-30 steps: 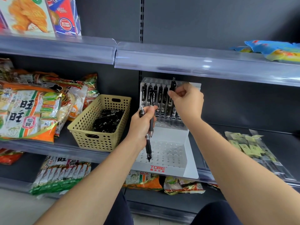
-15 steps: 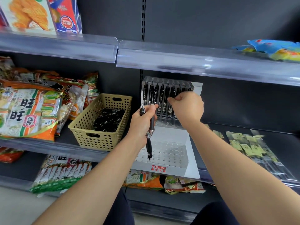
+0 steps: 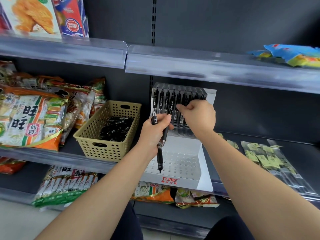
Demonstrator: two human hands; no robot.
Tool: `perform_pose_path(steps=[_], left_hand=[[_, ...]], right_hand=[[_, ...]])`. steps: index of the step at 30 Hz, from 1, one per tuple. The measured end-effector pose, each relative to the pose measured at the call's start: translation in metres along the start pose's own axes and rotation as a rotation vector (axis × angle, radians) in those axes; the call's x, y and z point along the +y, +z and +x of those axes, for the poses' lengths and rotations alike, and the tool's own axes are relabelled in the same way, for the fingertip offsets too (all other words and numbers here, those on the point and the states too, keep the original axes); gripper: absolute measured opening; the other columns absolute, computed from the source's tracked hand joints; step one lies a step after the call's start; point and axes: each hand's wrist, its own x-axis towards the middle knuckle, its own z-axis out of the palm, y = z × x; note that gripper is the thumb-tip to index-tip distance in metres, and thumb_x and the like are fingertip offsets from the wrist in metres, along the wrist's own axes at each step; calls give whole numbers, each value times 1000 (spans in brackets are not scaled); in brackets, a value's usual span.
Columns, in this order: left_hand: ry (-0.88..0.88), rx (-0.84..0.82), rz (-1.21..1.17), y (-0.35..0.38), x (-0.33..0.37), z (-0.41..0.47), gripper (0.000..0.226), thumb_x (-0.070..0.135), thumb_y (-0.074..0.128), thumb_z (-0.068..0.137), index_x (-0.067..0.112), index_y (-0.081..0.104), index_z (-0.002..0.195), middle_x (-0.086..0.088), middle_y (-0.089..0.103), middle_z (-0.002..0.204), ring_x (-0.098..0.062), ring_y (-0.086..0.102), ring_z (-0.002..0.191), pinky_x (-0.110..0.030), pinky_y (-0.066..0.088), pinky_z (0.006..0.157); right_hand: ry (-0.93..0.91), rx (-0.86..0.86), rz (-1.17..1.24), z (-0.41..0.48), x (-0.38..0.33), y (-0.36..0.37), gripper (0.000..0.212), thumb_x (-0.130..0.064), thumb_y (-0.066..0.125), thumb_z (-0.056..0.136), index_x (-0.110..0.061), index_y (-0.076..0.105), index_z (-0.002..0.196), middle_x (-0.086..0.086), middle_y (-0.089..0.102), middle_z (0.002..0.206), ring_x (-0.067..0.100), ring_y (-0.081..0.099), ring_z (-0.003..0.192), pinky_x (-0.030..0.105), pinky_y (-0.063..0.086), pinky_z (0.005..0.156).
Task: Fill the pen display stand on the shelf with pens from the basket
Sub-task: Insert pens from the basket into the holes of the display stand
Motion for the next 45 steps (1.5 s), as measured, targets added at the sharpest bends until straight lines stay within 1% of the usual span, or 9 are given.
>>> perform_pose_path(steps=[3,6,13,19,22,25,30,38,45], left_hand=[[5,-15,-18,1,1,-1,2,20,65,90,18,64,91,-4,65,70,-5,53,50,-24,39,51],[16,2,-25,4,0,1,4,19,66,89,17,64,92,-3,66,70,-3,55,48,-24,39,52],[17,48,-7,5,-1,1,12,26,71,85,18,63,83,5,60,62,-7,51,51,-25,39,53],[-64,142,-187,3,5,1,31,32,59,94,17,44,72,3,35,51,-11,31,44,-23,22,42],[-73,139,-238,2,6,2,30,27,58,95,17,42,71,7,31,47,-9,27,45,-22,20,42],[-85,123,-287,1,6,3,19,12,56,96,16,49,78,3,36,58,-10,32,49,-21,25,42],[-105,137,-285,-3,5,4,18,-5,47,94,9,57,89,-3,45,70,-10,40,54,-20,33,43],[-108,115,-285,-8,7,3,16,-1,51,93,3,66,95,-2,48,66,-11,45,55,-22,41,49],[-96,107,-235,-13,6,1,18,17,47,100,10,64,102,-3,51,60,-19,56,54,-45,59,72]], right_hand=[[52,-78,415,-3,-6,-3,41,-37,54,94,0,66,80,9,64,60,14,49,45,32,43,52],[86,-212,554,-6,-12,-8,33,-38,63,89,-9,69,74,1,64,59,11,50,44,21,38,44],[122,-303,528,-4,-14,-12,16,-29,74,83,-14,70,78,0,68,64,9,57,47,18,39,41],[108,-134,568,3,-17,-22,17,-29,73,83,-15,66,76,0,68,65,11,58,50,22,46,47],[38,-2,492,6,-16,-22,23,-31,71,84,-19,60,69,3,68,66,18,63,58,36,55,60],[-25,91,399,8,-14,-17,25,-34,70,84,-13,62,72,10,69,71,29,67,69,43,56,69],[-69,116,273,6,-12,-12,25,-35,68,86,-11,66,78,5,69,71,23,66,70,32,53,68],[-81,83,185,1,-10,-1,25,-35,66,87,-11,68,83,-1,67,69,19,63,68,28,49,64],[-164,230,221,1,-17,-7,22,-33,65,88,-11,67,84,-10,55,61,13,55,63,28,43,62]])
